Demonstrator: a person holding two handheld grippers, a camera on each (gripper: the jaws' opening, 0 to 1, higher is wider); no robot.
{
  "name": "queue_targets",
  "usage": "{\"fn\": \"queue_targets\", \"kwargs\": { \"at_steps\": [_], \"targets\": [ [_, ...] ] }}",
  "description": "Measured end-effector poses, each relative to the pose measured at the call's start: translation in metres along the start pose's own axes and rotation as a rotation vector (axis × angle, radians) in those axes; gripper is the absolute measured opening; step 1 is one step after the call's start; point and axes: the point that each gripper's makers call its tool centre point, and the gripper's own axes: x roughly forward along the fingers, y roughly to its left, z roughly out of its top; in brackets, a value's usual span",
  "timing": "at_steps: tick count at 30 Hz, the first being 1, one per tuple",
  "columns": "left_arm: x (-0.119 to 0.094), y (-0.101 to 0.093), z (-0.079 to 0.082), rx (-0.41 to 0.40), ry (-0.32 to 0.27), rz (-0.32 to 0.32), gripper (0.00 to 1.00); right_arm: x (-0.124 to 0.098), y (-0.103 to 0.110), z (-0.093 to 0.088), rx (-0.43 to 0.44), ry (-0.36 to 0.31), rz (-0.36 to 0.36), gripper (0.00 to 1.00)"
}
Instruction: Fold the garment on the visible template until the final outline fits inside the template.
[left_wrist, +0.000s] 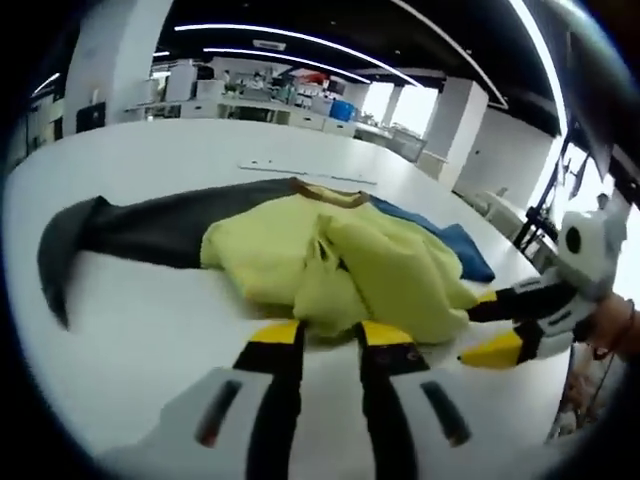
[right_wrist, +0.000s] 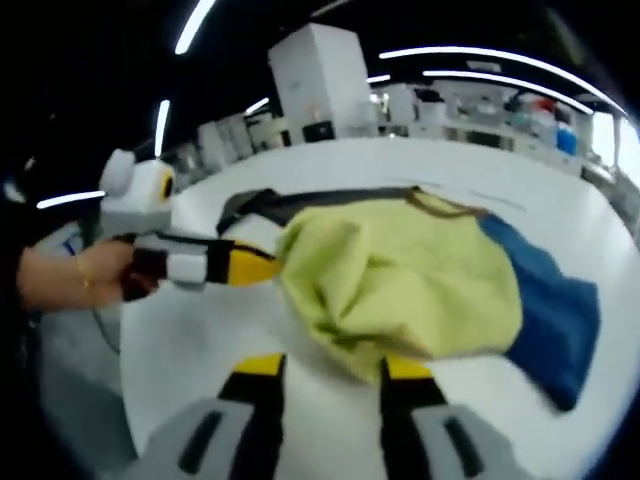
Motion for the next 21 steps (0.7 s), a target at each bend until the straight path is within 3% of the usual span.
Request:
{"fn": "queue_targets", "kwargs": {
  "at_steps": [5, 9, 13, 21],
  "targets": [
    [0.001, 0.007, -0.002, -0.028, -0.004, 0.03, 0.13, 0.004, -0.001, 0.004, -0.006, -0.029, -0.039, 0.24],
    [0.0, 0.01, -0.001, -0.054, -0.015, 0.023, 0.07, 0.007, -0.01, 0.006, 0.003, -0.037, -0.057, 0.16],
    [-0.003, 0.01, 0.0, -0.044, -0.016, -0.006, 0.02, 0.005, -0.014, 0.006, 0.013, -0.045, -0.059, 0.01],
    [-0.017, 0.012, 0.011, -0.005, -0.028, -0.027, 0.01, -0.009, -0.01, 0.01, 0.008, -0.06, -0.062, 0.0]
  ]
}}
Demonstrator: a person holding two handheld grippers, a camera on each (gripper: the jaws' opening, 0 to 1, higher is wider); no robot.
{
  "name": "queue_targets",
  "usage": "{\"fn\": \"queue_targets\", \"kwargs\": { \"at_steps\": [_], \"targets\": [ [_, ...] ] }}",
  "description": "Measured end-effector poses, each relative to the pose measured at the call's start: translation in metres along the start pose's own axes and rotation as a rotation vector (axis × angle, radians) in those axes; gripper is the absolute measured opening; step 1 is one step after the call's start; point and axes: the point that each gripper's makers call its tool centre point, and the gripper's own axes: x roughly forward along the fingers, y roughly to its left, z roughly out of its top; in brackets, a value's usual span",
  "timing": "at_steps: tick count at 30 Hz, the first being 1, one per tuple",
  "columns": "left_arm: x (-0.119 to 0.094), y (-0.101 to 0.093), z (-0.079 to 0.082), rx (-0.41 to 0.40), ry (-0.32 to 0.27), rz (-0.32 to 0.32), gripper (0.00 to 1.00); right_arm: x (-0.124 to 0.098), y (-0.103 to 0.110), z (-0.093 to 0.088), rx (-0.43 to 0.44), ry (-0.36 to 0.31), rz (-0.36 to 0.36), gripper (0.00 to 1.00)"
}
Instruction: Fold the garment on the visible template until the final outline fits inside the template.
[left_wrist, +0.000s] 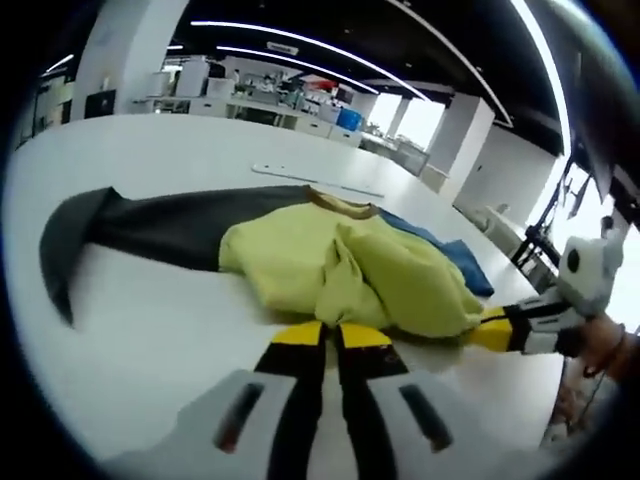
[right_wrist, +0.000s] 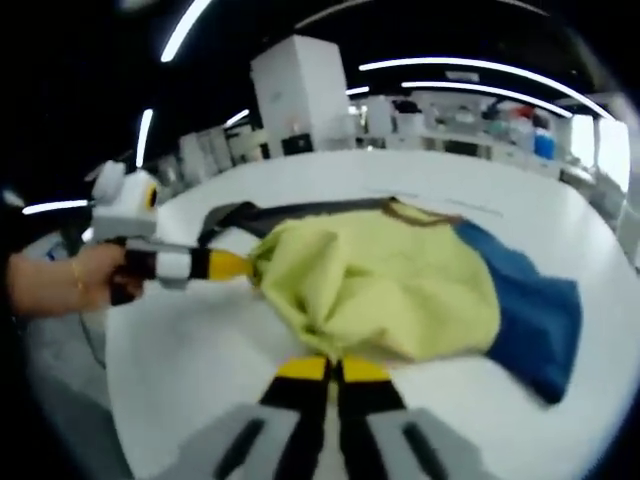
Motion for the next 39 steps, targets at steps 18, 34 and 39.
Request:
{"fn": "queue_targets", "kwargs": {
  "at_steps": [18, 34, 39],
  "targets": [
    [-0.057, 0.005, 0.011, 0.181, 0.021, -0.065, 0.01, -0.051, -0.016, 0.001, 0.0, -0.021, -0.008, 0.0],
    [-0.11, -0.017, 0.002, 0.289, 0.061, -0.141, 0.01, -0.096, -0.005, -0.026, -0.053, 0.042, -0.019, 0.0],
    [-0.125, -0.02, -0.003, 0.274, 0.056, -0.15, 0.01, -0.109, -0.003, -0.026, -0.068, 0.034, -0.039, 0.0]
  ]
}}
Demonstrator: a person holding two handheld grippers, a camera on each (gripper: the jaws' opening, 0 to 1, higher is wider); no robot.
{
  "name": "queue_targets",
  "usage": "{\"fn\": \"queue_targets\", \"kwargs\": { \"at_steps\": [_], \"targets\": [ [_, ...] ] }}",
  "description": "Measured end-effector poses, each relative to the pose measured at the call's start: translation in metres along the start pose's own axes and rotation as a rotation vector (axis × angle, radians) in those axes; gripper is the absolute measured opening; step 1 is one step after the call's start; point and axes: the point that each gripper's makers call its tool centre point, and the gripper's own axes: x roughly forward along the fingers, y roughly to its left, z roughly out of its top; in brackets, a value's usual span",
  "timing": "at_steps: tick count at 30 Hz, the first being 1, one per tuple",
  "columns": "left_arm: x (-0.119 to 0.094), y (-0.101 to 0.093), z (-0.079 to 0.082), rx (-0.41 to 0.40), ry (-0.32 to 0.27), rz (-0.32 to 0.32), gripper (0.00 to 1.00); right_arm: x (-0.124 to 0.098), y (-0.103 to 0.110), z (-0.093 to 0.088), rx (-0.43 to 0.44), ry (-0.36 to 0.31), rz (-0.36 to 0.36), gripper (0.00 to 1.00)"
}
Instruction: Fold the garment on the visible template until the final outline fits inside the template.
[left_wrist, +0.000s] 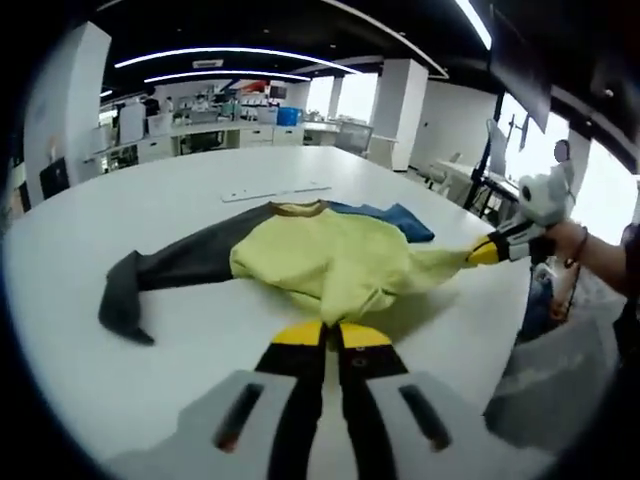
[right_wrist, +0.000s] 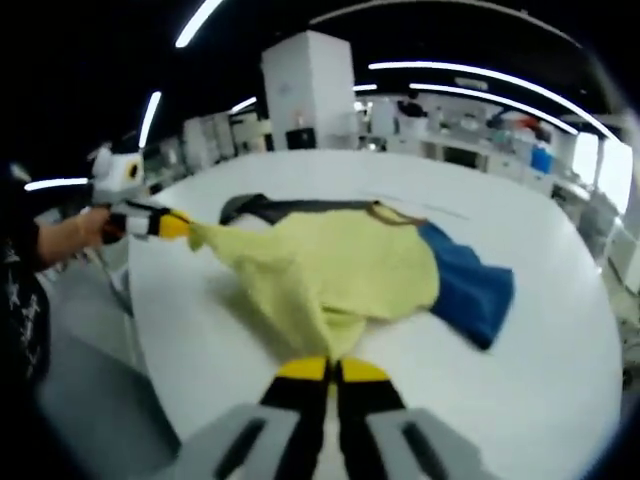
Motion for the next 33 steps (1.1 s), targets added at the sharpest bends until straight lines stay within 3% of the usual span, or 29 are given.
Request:
{"fn": "queue_targets", "kwargs": {
  "at_steps": [8, 15, 24, 33],
  "targets": [
    [-0.018, -0.008, -0.02, -0.007, 0.037, -0.005, 0.01, -0.008, 0.007, -0.011, -0.001, 0.002, -0.014, 0.0],
    [-0.031, -0.011, -0.043, 0.115, 0.124, 0.014, 0.01, -0.012, 0.015, -0.027, -0.005, 0.032, -0.018, 0.0],
    [-0.024, -0.005, -0.075, 0.066, 0.194, 0.025, 0.01, -0.006, 0.021, -0.054, -0.045, 0.112, -0.038, 0.0],
    [-0.019, -0.005, -0.089, 0.006, 0.224, 0.02, 0.02, 0.005, 0.023, -0.076, -0.056, 0.166, -0.036, 0.0]
  ]
}}
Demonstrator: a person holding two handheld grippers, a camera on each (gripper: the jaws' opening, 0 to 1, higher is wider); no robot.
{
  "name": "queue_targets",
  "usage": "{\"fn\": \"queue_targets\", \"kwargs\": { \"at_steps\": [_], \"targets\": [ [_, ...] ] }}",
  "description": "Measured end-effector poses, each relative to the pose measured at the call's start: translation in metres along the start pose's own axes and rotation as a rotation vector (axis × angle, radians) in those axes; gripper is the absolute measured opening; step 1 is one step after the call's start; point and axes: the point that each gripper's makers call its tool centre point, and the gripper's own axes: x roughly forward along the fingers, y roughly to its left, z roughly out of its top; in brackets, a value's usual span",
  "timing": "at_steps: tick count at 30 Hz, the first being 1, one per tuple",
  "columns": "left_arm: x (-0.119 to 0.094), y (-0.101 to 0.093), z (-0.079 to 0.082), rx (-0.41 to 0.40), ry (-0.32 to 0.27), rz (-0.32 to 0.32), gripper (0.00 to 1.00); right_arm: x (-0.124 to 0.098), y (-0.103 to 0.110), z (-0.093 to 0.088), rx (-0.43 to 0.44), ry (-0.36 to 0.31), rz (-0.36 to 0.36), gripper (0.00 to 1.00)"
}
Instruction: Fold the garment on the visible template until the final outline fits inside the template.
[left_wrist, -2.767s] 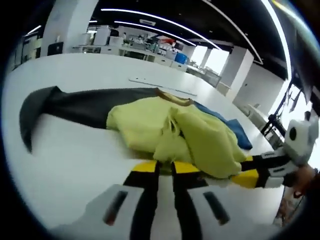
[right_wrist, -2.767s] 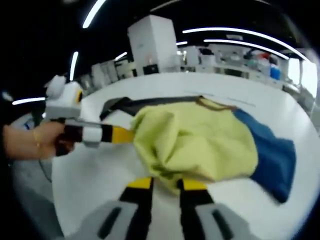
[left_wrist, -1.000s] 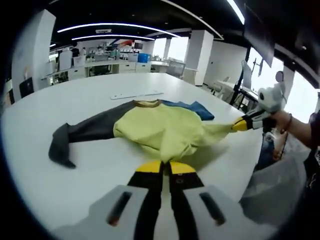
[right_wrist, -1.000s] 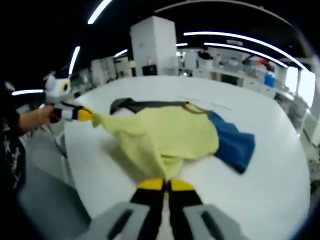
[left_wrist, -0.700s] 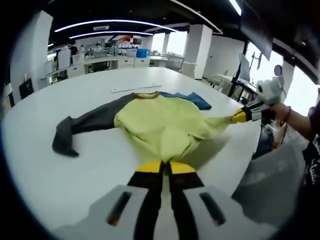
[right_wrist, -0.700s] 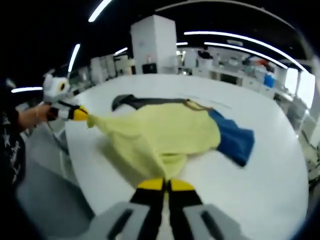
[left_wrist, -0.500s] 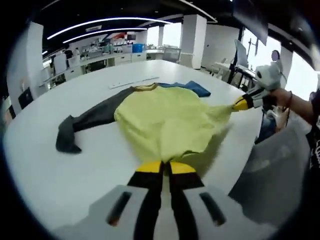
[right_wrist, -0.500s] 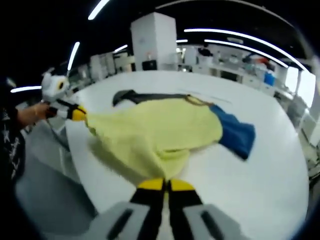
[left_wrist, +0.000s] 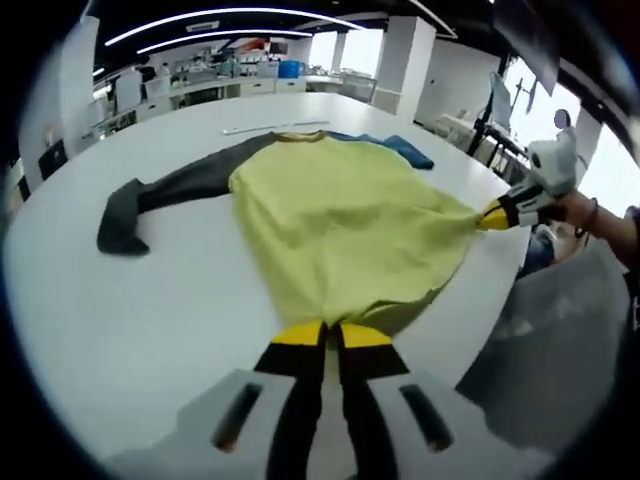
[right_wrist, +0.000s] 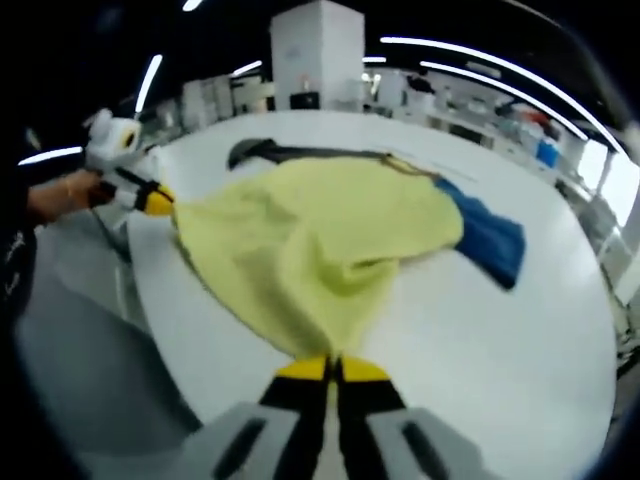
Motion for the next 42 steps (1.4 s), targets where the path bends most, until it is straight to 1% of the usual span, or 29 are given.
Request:
{"fn": "queue_targets", "kwargs": {
  "at_steps": [4, 5, 7, 8, 10, 11, 12, 13, 14, 15, 16, 18, 20, 21, 23, 25, 27, 30, 34, 36, 39, 42],
  "targets": [
    [-0.001, -0.002, -0.004, -0.004, 0.017, -0.006, 0.03, 0.0, 0.004, -0.001, 0.032, 0.01, 0.012, 0.0],
    [-0.002, -0.002, -0.004, -0.005, 0.015, -0.012, 0.05, 0.0, 0.004, -0.001, 0.034, 0.009, 0.014, 0.02],
    [-0.003, -0.003, -0.002, -0.001, 0.001, -0.025, 0.08, -0.005, 0.006, 0.0, 0.054, 0.012, 0.031, 0.06],
    [-0.006, -0.006, 0.001, 0.002, -0.018, -0.042, 0.11, -0.008, 0.006, 0.001, 0.088, 0.004, 0.04, 0.09],
    [-0.012, -0.007, 0.004, 0.012, -0.029, -0.053, 0.16, -0.014, 0.006, 0.004, 0.112, -0.009, 0.053, 0.12],
    [-0.014, -0.008, 0.005, 0.02, -0.032, -0.055, 0.19, -0.019, 0.009, 0.005, 0.118, -0.013, 0.052, 0.13],
    [-0.016, -0.005, 0.005, 0.031, -0.044, -0.063, 0.21, -0.022, 0.008, 0.006, 0.121, -0.017, 0.05, 0.14],
    [-0.018, -0.005, 0.007, 0.025, -0.051, -0.065, 0.23, -0.023, 0.006, 0.007, 0.125, -0.02, 0.048, 0.15],
    [-0.022, -0.012, 0.012, 0.014, -0.062, -0.075, 0.25, -0.026, 0.003, 0.008, 0.128, -0.025, 0.043, 0.17],
    [-0.024, -0.013, 0.015, 0.014, -0.068, -0.083, 0.26, -0.027, 0.001, 0.01, 0.127, -0.029, 0.038, 0.17],
    [-0.026, -0.012, 0.016, 0.013, -0.07, -0.082, 0.26, -0.029, -0.002, 0.011, 0.128, -0.033, 0.032, 0.18],
    [-0.027, -0.005, 0.017, 0.023, -0.077, -0.059, 0.24, -0.03, -0.009, 0.013, 0.133, -0.044, 0.018, 0.16],
    [-0.027, 0.002, 0.018, 0.012, -0.077, -0.029, 0.23, -0.029, -0.015, 0.013, 0.138, -0.046, 0.007, 0.15],
    [-0.026, 0.009, 0.015, -0.027, -0.07, 0.004, 0.22, -0.028, -0.018, 0.012, 0.141, -0.037, -0.001, 0.15],
    [-0.024, 0.022, 0.011, -0.064, -0.065, 0.034, 0.21, -0.024, -0.023, 0.007, 0.136, -0.024, -0.017, 0.15],
    [-0.02, 0.031, 0.005, -0.064, -0.048, 0.062, 0.2, -0.021, -0.025, 0.002, 0.135, -0.011, -0.024, 0.14],
    [-0.017, 0.036, 0.0, -0.068, -0.032, 0.078, 0.19, -0.017, -0.026, -0.002, 0.144, -0.001, -0.029, 0.14],
    [-0.008, 0.039, -0.006, -0.086, -0.023, 0.083, 0.16, -0.011, -0.029, -0.006, 0.144, 0.015, -0.037, 0.13],
    [0.0, 0.041, -0.01, -0.078, 0.004, 0.094, 0.16, -0.005, -0.024, -0.012, 0.111, 0.053, -0.034, 0.13],
    [0.003, 0.043, -0.012, -0.081, 0.005, 0.088, 0.15, -0.002, -0.025, -0.014, 0.091, 0.068, -0.033, 0.13],
    [0.004, 0.037, -0.011, -0.08, 0.01, 0.084, 0.15, 0.001, -0.027, -0.015, 0.083, 0.076, -0.033, 0.12],
    [0.009, 0.037, -0.01, -0.086, -0.004, 0.067, 0.14, 0.002, -0.025, -0.013, 0.08, 0.077, -0.03, 0.11]
  ]
}}
